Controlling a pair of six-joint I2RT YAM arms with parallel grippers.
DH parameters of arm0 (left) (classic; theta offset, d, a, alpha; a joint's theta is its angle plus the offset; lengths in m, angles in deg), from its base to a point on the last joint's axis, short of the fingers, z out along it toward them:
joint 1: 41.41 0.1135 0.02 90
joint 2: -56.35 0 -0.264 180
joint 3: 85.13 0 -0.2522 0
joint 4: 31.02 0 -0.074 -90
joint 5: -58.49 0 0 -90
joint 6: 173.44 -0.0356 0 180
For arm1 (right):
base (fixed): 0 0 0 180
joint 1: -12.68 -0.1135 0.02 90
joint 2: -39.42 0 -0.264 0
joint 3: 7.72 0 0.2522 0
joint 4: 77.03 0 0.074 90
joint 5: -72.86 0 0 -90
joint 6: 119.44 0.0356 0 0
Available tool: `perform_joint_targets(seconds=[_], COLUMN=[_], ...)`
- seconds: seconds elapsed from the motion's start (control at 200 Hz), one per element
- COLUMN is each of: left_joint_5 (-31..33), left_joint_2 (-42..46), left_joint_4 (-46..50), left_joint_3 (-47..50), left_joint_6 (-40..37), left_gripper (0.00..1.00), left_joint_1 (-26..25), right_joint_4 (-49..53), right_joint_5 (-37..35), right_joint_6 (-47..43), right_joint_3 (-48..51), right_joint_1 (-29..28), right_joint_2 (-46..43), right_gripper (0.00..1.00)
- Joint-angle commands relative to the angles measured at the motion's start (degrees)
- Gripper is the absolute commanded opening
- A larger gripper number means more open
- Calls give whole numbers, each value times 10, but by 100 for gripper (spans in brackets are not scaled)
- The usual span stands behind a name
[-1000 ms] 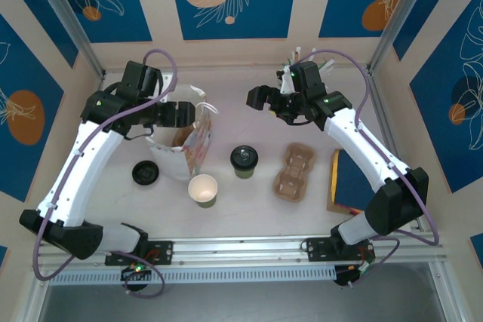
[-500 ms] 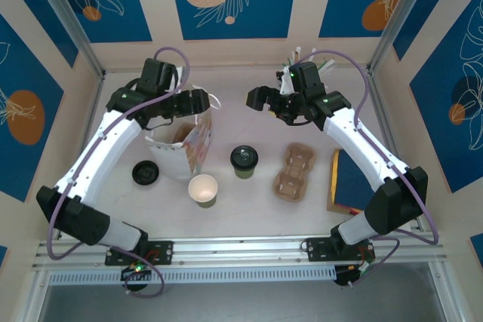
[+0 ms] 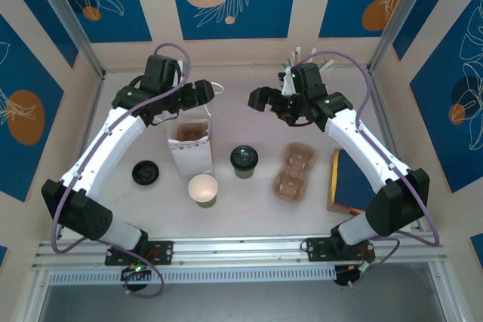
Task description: Pack the takeout coffee
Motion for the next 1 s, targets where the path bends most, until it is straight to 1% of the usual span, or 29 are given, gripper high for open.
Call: perform_joint_targets(seconds=[0.0, 0.245, 0.315, 0.395, 0.53, 0.8, 0.995], left_joint_5=[-18, -15, -8, 6, 4, 37, 49], left_joint_2=[35, 53, 51, 43, 10, -42, -62], left_joint_4=[43, 60, 42, 7, -48, -50, -82], left_joint_3=[-29, -41, -40, -35, -30, -34, -24], left_joint_6=[-25, -29, -7, 37, 97, 133, 139], left_gripper=[85, 84, 84, 85, 85, 86, 86], left_joint_1=[3, 4, 5, 7, 8, 9, 10], right_joint_4=[5, 1, 1, -1, -2, -3, -5], right_joint_5=[0, 7, 7, 9, 12, 4, 7], right_joint_6=[-4, -3, -3, -2, 0, 0, 1], right_joint_3=[0, -7, -8, -7, -5, 10, 13], right_joint_1=[3, 4, 3, 4, 3, 7, 10], right_joint_2=[-8, 5, 6, 7, 7, -6, -6], right_gripper=[99, 99, 99, 99, 99, 99, 99])
